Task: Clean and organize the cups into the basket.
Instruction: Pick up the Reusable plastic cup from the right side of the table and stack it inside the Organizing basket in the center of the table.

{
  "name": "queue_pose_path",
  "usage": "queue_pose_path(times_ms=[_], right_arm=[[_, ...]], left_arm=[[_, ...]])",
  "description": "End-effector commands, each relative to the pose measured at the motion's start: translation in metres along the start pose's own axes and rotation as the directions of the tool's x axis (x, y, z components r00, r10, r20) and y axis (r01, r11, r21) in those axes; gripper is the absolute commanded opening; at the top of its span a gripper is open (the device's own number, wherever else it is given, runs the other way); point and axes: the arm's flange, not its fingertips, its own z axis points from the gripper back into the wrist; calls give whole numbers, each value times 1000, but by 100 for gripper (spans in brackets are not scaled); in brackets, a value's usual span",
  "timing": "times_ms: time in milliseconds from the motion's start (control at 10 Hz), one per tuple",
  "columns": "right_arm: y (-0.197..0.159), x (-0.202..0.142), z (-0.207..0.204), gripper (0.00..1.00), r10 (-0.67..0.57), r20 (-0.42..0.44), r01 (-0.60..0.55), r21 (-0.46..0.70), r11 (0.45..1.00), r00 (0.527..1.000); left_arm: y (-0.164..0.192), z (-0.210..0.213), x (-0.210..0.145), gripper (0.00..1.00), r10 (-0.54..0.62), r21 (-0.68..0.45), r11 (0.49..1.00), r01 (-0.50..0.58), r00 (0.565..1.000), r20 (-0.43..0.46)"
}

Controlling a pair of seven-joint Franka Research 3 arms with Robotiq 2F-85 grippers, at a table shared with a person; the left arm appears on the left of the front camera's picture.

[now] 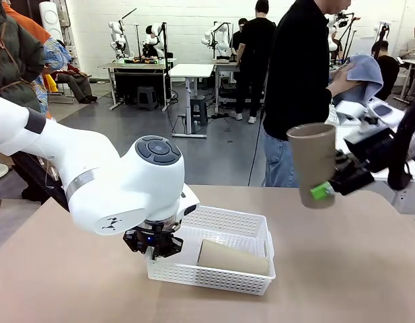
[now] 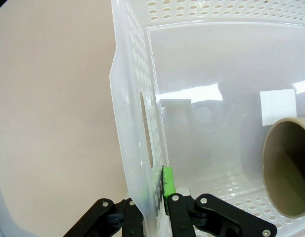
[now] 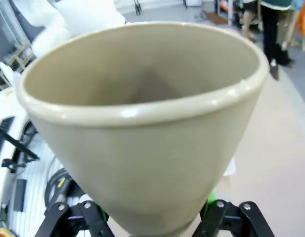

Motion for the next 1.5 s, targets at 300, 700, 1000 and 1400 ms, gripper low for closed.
queue_pose_path(times_ms=[300, 700, 1000, 1400], right_arm=[[-39, 69, -109, 79, -66, -441, 68, -13, 998, 895], [-59, 59, -190, 79, -45, -564, 103, 71, 992, 825], [-60, 41, -208, 79, -19, -556, 120, 145, 982, 831], [-68, 19, -225, 79, 82, -507, -9, 144, 989, 858]], left_arm=[[0, -1, -3, 0, -6, 15, 1000, 6, 1000, 10], [0, -1, -3, 0, -6, 15, 1000, 6, 1000, 10], [0, -1, -3, 0, -6, 15, 1000, 6, 1000, 10], [0, -1, -3, 0, -6, 15, 1000, 6, 1000, 10]])
